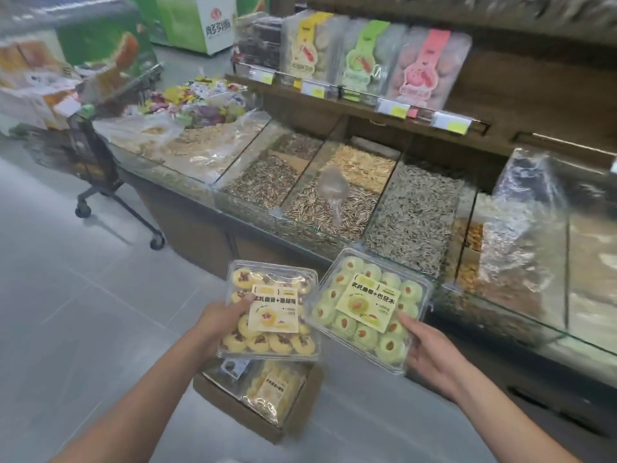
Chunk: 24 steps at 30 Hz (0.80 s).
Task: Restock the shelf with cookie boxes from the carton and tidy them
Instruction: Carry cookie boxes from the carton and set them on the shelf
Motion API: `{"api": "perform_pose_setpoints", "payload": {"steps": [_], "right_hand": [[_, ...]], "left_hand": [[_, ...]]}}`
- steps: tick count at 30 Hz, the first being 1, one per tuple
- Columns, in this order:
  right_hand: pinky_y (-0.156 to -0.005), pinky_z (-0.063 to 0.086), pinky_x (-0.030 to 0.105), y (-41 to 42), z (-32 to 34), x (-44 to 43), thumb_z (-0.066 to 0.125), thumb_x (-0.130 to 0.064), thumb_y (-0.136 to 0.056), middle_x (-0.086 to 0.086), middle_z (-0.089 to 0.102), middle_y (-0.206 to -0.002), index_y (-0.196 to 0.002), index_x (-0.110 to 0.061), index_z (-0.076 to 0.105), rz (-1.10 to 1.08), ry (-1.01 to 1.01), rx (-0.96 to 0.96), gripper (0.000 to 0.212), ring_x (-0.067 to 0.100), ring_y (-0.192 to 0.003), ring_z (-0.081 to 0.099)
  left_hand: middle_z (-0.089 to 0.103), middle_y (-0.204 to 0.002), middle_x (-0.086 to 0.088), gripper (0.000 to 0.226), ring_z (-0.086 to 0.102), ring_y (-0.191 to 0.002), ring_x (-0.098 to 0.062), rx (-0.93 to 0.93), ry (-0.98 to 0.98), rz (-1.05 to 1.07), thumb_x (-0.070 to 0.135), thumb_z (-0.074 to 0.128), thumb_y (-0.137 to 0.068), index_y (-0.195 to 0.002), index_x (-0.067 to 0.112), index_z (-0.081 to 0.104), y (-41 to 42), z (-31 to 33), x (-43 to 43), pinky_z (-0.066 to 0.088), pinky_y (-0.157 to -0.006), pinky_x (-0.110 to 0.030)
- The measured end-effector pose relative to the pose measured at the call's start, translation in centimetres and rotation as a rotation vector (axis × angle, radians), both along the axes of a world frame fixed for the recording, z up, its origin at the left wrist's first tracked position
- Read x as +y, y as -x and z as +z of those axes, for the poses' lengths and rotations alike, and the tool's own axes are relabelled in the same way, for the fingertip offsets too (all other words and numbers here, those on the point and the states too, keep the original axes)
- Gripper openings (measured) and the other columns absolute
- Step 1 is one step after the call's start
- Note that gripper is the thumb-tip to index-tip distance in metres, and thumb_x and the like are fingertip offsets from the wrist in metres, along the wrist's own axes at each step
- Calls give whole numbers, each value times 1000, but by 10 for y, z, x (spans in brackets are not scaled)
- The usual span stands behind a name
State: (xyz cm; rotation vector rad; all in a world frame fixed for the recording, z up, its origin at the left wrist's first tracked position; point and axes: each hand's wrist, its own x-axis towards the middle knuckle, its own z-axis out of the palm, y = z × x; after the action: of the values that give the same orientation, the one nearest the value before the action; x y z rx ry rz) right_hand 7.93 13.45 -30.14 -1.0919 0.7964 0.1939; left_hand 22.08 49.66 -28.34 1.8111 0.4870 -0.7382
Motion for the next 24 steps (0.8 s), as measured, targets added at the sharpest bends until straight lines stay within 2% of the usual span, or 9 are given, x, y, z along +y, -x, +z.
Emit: {"api": "perform_pose_setpoints", "payload": {"steps": [2,3,6,9,13,18,20,22,24], "right_hand": [[-112,47,57,25,9,-32,72,-29,-88,16,75,-124,-131,-6,68,-2,17,-28,49,36,-116,71],[-112,47,58,38,13,-48,73,-29,-87,17,74,-125,-131,-6,68,-9,21,-39,50,37,-117,71],[-113,46,59,73,24,-93,76,-30,-85,17,74,-126,-131,-6,68,-45,35,-53,53,39,-119,69],[-113,45,59,107,35,-133,76,-31,-86,17,73,-126,-132,-5,68,-90,59,-62,53,39,-119,69],[-113,46,56,145,48,-176,75,-30,-86,17,74,-124,-131,-5,68,-184,72,-72,52,36,-118,70],[-113,46,57,179,63,-222,66,-27,-97,16,74,-126,-134,-6,66,-286,71,-82,42,35,-119,70],[-113,45,59,187,70,-239,62,-26,-101,17,72,-129,-135,-8,65,-338,66,-88,38,37,-122,68],[-110,46,60,190,77,-255,55,-28,-106,16,72,-129,-134,-11,65,-384,76,-102,34,37,-121,69],[-100,53,56,188,85,-271,49,-29,-108,16,74,-124,-131,-12,65,-437,93,-103,33,36,-111,73]], "left_hand": [[82,-95,-15,51,80,-87,-37,-18,15,-57,51,77,-92,-113,5,70,13,7,-37,64,-86,-52],[82,-101,-14,66,79,-95,-38,-32,12,-90,64,80,-82,-115,8,68,18,7,-53,61,-94,-56],[81,-109,-10,107,77,-103,-38,-63,10,-162,86,86,-45,-121,13,67,13,-27,-95,58,-99,-58],[82,-109,-8,117,77,-104,-38,-63,58,-234,91,85,-31,-121,17,72,22,-25,-147,57,-100,-58],[81,-114,-6,109,74,-112,-37,-64,112,-351,83,88,-41,-125,16,72,42,8,-218,52,-108,-59],[79,-119,-6,120,70,-119,-40,-105,147,-470,92,83,-34,-126,16,72,36,14,-294,49,-110,-64],[77,-121,-2,96,66,-125,-38,-148,165,-504,82,83,-60,-126,14,71,58,59,-330,42,-116,-59],[67,-122,5,70,57,-135,-35,-192,162,-549,62,73,-88,-135,10,65,70,84,-363,35,-121,-55],[65,-128,2,71,57,-131,-31,-203,161,-582,57,71,-91,-140,7,61,66,86,-394,35,-121,-52]]}}
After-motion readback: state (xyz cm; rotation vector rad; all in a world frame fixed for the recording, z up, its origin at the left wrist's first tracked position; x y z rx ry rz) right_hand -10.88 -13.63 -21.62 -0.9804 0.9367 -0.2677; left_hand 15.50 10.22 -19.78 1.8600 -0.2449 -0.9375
